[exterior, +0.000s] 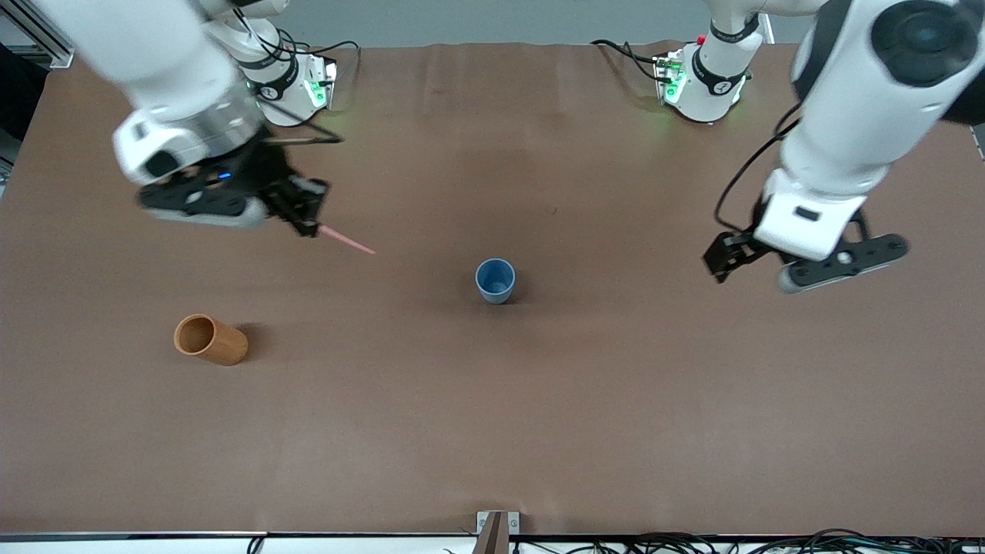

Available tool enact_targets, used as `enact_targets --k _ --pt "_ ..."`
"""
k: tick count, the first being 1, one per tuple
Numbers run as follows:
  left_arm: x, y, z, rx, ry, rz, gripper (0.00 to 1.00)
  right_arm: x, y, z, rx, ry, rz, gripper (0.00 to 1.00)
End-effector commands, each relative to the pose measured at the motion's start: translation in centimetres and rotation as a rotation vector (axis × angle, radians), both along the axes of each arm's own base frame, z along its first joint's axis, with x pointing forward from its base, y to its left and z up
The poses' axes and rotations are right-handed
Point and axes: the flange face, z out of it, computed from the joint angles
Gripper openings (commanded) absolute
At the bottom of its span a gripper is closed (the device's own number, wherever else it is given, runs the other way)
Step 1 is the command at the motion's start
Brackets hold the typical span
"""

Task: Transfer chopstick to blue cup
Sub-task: 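Carry the chopstick over the blue cup while the left gripper releases and withdraws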

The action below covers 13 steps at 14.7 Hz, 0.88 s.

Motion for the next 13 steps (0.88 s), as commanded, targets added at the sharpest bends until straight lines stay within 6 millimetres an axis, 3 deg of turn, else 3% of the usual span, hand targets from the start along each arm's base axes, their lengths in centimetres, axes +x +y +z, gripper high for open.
enact_targets --k 1,5,7,11,13 --pt "-2.0 2.4 2.6 0.025 0.037 -0.061 1.0 -0.4 5.4 -2.9 -0.002 -0.054 -0.066 0.0" --pt "-2.4 7.6 5.4 -0.035 0.074 -0.11 1.0 -2.1 11.6 -6.6 0.009 -0.077 -0.04 0.0" --pt "-3.1 8.3 6.6 -0.047 0.06 -0.149 1.0 -2.6 14.3 -9.9 -0.016 -0.064 -0.017 0.0" --pt "-4.1 9.4 6.9 -0.037 0.107 -0.244 1.0 -4.0 17.7 -13.4 -0.041 -0.063 0.054 0.0" --pt "-4.9 11.1 7.1 -0.041 0.117 -0.297 1.0 -4.4 18.5 -14.4 -0.052 -0.071 0.037 0.0"
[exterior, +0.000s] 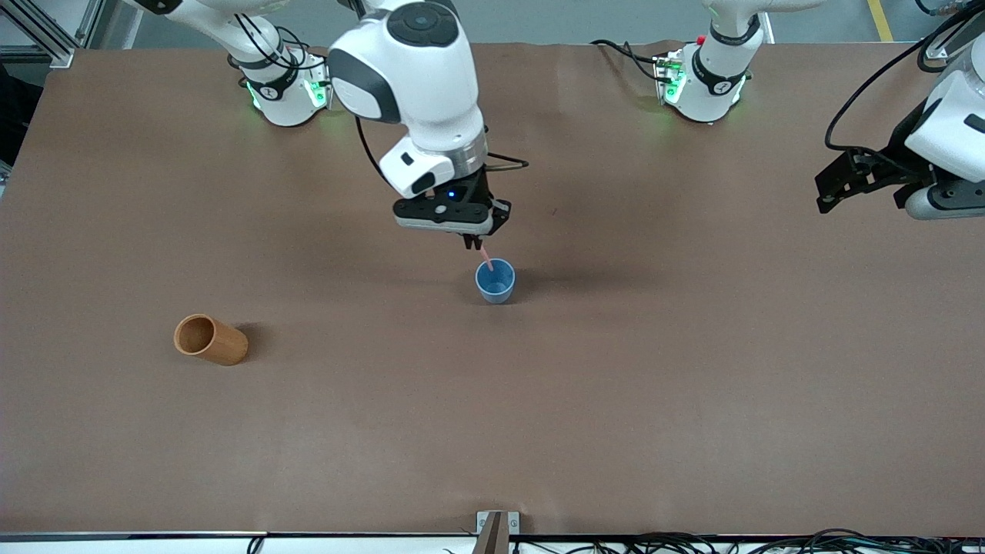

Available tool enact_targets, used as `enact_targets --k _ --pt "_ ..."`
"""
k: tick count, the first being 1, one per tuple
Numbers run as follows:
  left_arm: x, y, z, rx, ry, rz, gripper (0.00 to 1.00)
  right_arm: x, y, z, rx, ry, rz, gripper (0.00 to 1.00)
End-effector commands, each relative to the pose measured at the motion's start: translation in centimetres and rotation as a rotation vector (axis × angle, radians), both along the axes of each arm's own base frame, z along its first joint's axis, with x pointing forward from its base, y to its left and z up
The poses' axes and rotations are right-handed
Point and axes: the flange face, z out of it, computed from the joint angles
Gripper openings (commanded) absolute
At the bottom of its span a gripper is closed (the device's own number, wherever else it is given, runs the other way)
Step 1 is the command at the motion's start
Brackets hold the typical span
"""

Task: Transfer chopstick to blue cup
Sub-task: 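Lower the chopstick into the blue cup and open the right gripper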

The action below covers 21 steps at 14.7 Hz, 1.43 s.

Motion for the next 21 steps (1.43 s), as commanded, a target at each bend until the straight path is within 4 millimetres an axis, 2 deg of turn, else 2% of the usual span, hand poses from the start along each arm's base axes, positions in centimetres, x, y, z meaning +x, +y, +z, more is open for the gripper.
enact_targets --k 1,3,5,8,10,13,15,17,18,19,20,21 --pt "-1.8 1.6 0.4 -0.025 0.025 -0.065 1.0 -0.1 0.8 -0.4 -0.006 -0.029 -0.03 0.0" --pt "-2.4 2.1 0.2 -0.032 0.034 -0.066 1.0 -1.0 1.8 -1.1 -0.012 -0.021 -0.013 0.0" --pt "-3.1 1.7 -0.1 -0.03 0.045 -0.073 1.0 -0.8 2.0 -2.0 -0.03 -0.034 -0.001 0.0" --pt "-3.4 1.7 -0.4 -0.028 0.051 -0.064 1.0 0.2 2.0 -5.0 -0.08 -0.048 0.016 0.01" --pt "-3.2 1.8 -0.6 -0.028 0.055 -0.063 1.0 -0.4 2.6 -7.1 -0.105 -0.034 0.039 0.02" --pt "-3.0 2.0 -0.7 -0.027 0.055 -0.061 1.0 -0.4 2.6 -8.6 -0.115 -0.011 0.043 0.05" --pt "-3.0 2.2 -0.8 -0.027 0.057 -0.059 1.0 -0.4 2.7 -8.8 -0.113 -0.008 0.045 0.08" --pt "-3.0 2.2 -0.8 -0.024 0.056 -0.059 1.0 -0.3 2.6 -8.8 -0.115 -0.007 0.043 0.26" --pt "-3.0 2.2 -0.8 -0.023 0.056 -0.059 1.0 -0.3 2.6 -8.8 -0.115 -0.007 0.043 0.46" --pt "-3.0 2.2 -0.8 -0.019 0.057 -0.058 1.0 -0.2 2.6 -8.7 -0.112 -0.009 0.041 0.81" --pt "-3.0 2.3 -0.9 -0.019 0.06 -0.057 1.0 0.1 2.3 -8.5 -0.111 -0.009 0.034 0.94" --pt "-3.0 2.3 -0.9 -0.019 0.06 -0.055 1.0 0.5 1.9 -8.1 -0.106 -0.01 0.029 0.98"
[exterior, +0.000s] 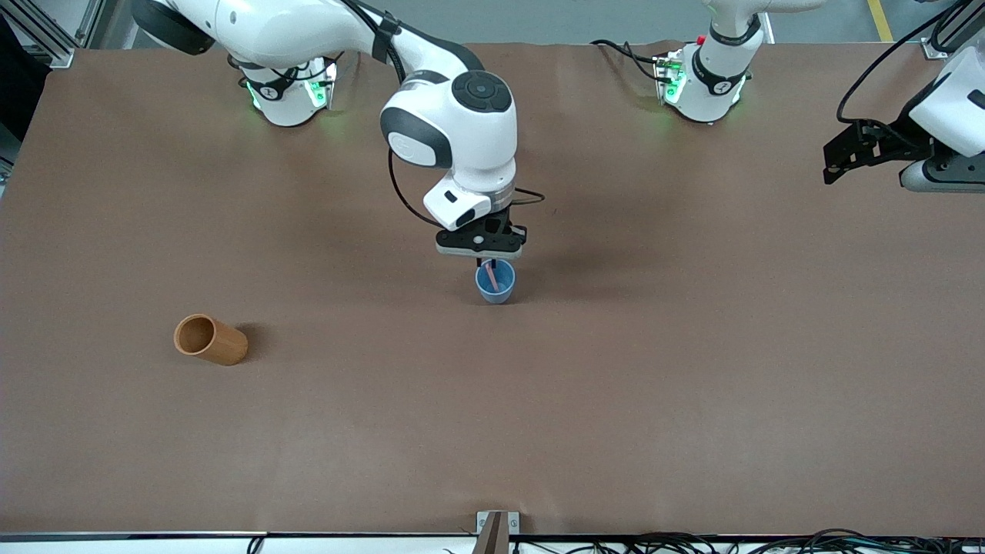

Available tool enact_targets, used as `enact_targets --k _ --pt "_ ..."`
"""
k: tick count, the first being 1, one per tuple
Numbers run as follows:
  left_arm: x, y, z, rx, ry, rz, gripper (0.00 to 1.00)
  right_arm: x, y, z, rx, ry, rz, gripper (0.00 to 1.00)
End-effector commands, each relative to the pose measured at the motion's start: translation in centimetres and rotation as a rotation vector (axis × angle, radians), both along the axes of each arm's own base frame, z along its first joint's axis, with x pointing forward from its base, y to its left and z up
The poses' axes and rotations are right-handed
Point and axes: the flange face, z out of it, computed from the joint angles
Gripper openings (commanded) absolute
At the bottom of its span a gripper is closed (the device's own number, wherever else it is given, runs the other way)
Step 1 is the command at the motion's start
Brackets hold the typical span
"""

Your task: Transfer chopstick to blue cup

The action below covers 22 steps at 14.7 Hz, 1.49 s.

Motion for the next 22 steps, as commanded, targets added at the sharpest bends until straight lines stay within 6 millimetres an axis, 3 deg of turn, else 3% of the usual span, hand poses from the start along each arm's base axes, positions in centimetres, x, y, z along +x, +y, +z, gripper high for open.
enact_targets --k 1,5,9,12,14,17,20,22 --pt "-0.5 0.3 0.2 -0.003 -0.002 0.006 1.0 0.6 -0.7 1.5 0.005 -0.03 -0.013 1.0" --pt "-0.5 1.0 0.3 -0.004 -0.003 0.015 1.0 2.9 -4.6 6.6 0.044 -0.066 -0.072 1.0" --pt "-0.3 0.9 0.3 -0.003 -0.005 0.008 1.0 3.6 -11.2 12.9 -0.005 0.033 -0.04 1.0" --pt "-0.1 1.1 0.3 0.0 -0.005 0.009 1.0 5.1 -19.5 18.3 -0.037 0.058 -0.051 1.0" --pt "0.3 1.0 0.4 -0.002 -0.011 0.008 1.0 5.7 -26.8 21.6 -0.043 0.103 -0.04 1.0" --pt "0.4 0.9 0.6 -0.004 -0.016 0.009 1.0 5.6 -36.8 24.4 -0.004 0.158 -0.044 1.0" --pt "0.4 0.9 0.8 -0.011 -0.018 0.009 1.0 3.5 -45.4 26.4 -0.007 0.174 0.007 1.0" --pt "0.4 0.9 0.8 -0.012 -0.018 0.008 1.0 0.9 -49.6 27.1 0.0 0.18 0.03 1.0"
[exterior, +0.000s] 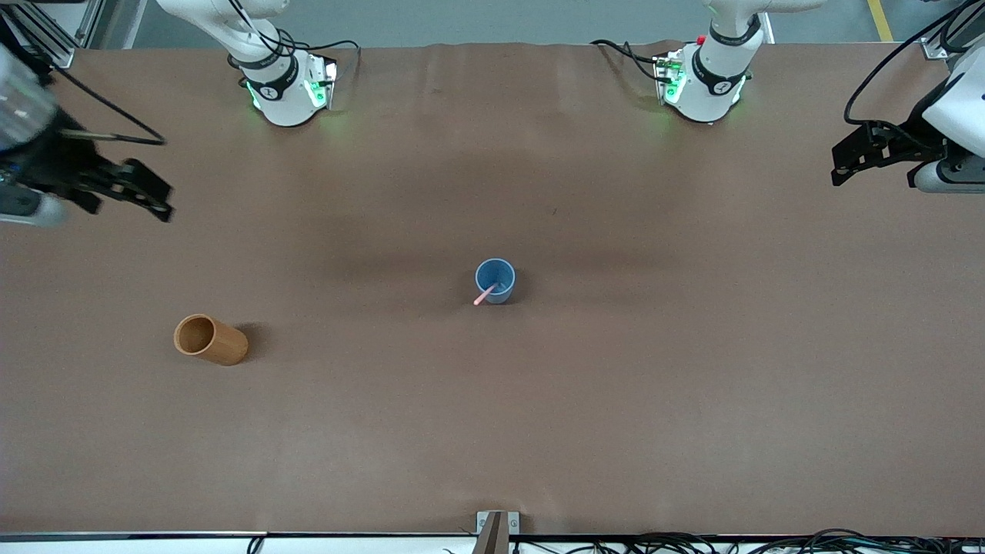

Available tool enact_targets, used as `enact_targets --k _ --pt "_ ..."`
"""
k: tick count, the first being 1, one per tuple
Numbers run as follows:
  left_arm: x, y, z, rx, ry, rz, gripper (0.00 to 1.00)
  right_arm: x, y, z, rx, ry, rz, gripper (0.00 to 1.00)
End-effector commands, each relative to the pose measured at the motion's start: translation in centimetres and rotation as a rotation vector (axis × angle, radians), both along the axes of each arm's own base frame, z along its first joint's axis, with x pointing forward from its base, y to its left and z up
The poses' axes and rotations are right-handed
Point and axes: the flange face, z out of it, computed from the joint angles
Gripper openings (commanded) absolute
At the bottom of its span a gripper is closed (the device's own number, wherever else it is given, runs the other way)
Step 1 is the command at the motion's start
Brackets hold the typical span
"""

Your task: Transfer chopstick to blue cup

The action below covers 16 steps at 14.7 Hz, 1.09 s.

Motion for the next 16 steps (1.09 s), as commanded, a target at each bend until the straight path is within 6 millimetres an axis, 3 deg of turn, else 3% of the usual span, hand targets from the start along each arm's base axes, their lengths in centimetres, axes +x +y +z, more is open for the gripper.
enact_targets --k 1,3,6,10,16 --pt "0.2 0.2 0.6 -0.008 -0.013 0.004 1.0 -4.6 -3.9 0.7 0.026 0.017 0.043 1.0" --pt "0.4 0.0 0.2 -0.013 -0.005 0.011 1.0 -5.1 -5.9 1.2 0.03 0.047 0.051 1.0" --pt "0.5 -0.1 0.1 -0.016 -0.005 0.04 1.0 -4.9 -7.5 3.7 0.028 0.0 0.037 1.0" --pt "0.6 -0.1 0.0 -0.015 -0.004 0.061 1.0 -2.5 -8.2 3.5 0.028 0.053 0.025 1.0" --pt "0.5 -0.4 -0.1 -0.04 0.002 0.085 1.0 -1.8 -7.4 0.9 0.034 0.115 0.064 1.0"
